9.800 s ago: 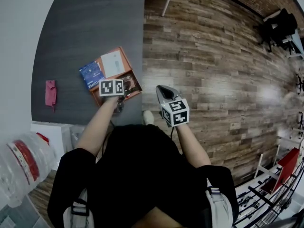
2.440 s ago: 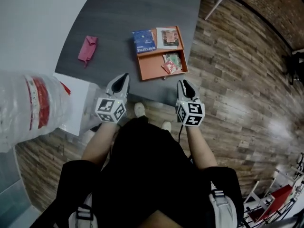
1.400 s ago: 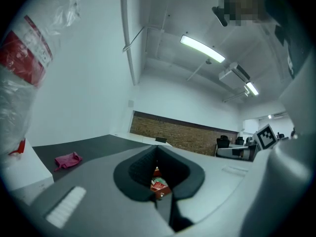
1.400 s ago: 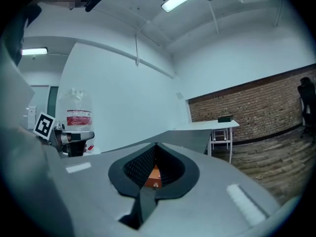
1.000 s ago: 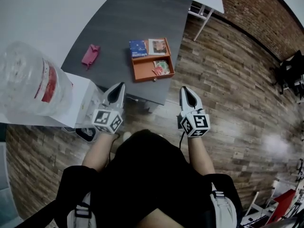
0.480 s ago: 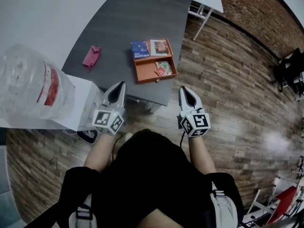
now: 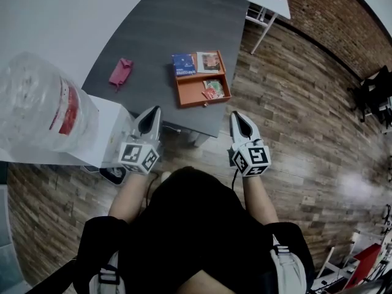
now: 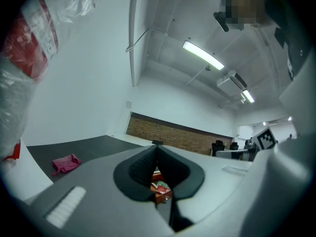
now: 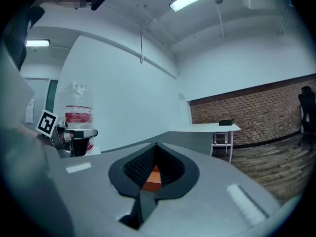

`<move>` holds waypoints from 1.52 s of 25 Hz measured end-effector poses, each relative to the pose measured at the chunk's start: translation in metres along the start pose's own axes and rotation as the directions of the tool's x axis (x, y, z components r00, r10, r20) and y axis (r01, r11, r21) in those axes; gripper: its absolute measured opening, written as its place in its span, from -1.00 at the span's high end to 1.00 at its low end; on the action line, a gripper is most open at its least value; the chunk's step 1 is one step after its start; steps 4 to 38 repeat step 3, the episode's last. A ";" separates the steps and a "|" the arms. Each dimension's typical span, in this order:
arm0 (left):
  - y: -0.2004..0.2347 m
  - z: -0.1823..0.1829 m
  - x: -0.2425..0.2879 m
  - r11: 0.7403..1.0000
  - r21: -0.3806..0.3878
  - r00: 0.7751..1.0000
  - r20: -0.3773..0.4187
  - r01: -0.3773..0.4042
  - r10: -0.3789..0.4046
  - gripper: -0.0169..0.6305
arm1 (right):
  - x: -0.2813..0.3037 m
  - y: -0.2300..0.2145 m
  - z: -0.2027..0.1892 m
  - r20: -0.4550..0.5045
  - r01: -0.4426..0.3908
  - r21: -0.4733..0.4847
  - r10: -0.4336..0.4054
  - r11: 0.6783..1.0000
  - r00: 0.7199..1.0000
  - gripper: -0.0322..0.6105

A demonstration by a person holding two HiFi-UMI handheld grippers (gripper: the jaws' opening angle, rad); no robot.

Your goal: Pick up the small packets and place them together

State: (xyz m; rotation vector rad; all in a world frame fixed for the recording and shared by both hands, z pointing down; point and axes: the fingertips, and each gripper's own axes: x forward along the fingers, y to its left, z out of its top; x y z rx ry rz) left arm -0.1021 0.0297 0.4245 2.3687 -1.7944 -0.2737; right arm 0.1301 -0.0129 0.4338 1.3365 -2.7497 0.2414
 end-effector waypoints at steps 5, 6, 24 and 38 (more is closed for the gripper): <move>0.001 0.001 -0.001 1.000 0.002 1.000 0.008 -0.011 0.011 0.95 | -0.001 0.000 -0.001 -0.002 -0.001 0.000 0.001 1.000 1.000 0.89; 0.001 0.001 -0.001 1.000 0.002 1.000 0.008 -0.011 0.011 0.95 | -0.001 0.000 -0.001 -0.002 -0.001 0.000 0.001 1.000 1.000 0.89; 0.001 0.001 -0.001 1.000 0.002 1.000 0.008 -0.011 0.011 0.95 | -0.001 0.000 -0.001 -0.002 -0.001 0.000 0.001 1.000 1.000 0.89; 0.001 0.001 -0.001 1.000 0.002 1.000 0.008 -0.011 0.011 0.95 | -0.001 0.000 -0.001 -0.002 -0.001 0.000 0.001 1.000 1.000 0.89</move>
